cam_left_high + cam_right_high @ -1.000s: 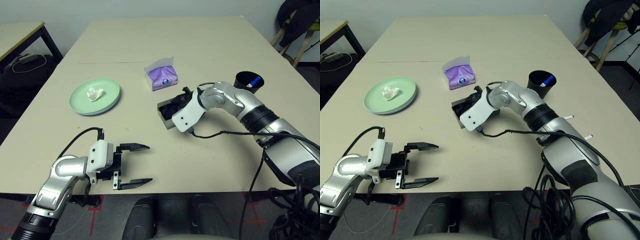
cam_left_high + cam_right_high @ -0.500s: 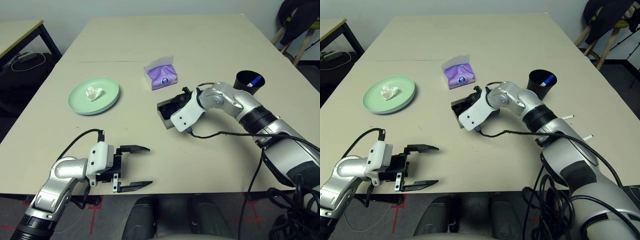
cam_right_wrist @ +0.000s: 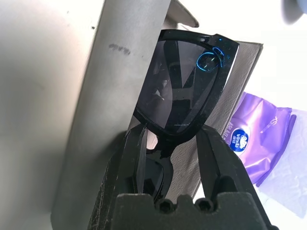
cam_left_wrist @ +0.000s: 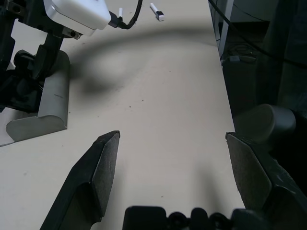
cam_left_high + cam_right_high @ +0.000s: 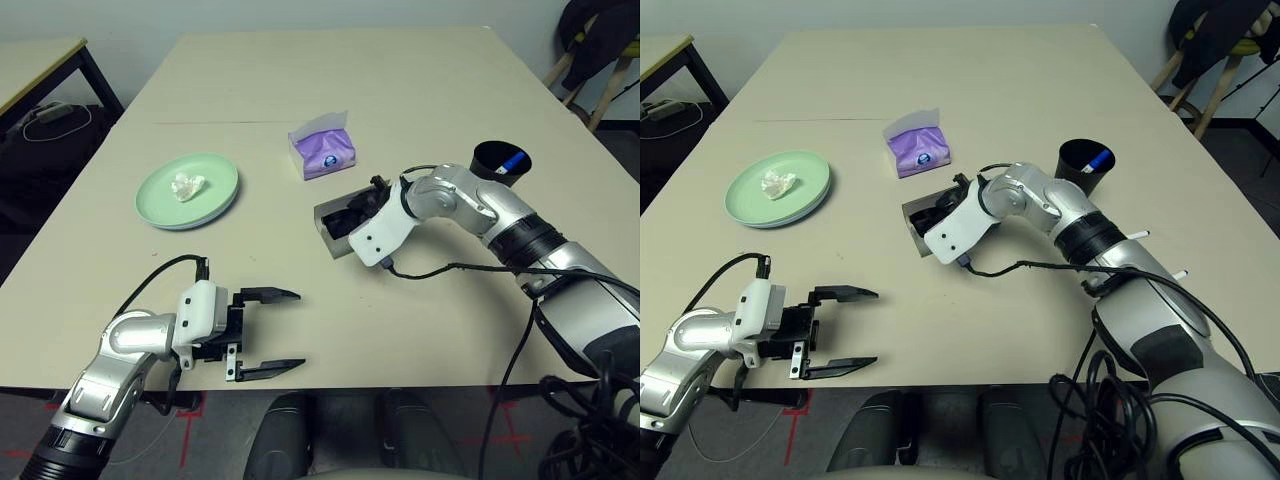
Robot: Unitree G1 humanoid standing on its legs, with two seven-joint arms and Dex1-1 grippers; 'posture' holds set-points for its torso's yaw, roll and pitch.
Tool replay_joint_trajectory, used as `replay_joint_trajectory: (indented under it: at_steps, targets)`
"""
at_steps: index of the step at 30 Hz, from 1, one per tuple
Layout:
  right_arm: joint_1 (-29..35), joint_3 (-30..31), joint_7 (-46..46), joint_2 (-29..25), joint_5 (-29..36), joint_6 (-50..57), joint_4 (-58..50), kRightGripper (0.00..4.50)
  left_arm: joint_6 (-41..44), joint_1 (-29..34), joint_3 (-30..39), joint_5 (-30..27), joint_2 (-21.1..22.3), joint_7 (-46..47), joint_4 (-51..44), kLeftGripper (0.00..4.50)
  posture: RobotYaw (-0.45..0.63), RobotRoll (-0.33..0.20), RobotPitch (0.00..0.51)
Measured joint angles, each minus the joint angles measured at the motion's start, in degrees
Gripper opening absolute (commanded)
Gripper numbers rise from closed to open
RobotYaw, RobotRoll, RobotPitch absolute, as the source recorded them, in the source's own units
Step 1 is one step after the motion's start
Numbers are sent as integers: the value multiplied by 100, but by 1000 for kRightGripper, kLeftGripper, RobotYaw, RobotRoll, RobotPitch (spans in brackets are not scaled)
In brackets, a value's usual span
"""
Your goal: Organize and tidy the items on the table.
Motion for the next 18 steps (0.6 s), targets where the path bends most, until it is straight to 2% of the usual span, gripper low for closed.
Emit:
replay_joint_trajectory:
  at_steps: [8,16,18]
  targets:
    - [54,-12,235,-47,135,3,-185,1736,-1,0,-1,1,-3,0,0,4500,97,0,121]
    - [173,-228,503,-158,471,117,-570,4444,-4,-17,-2,4,-9,-1,23,4500,93,0,119]
    - [172,-253,529,-189,508,139,-636,4480,-7,-25,-3,4,-10,-2,30,4500,91,0,117]
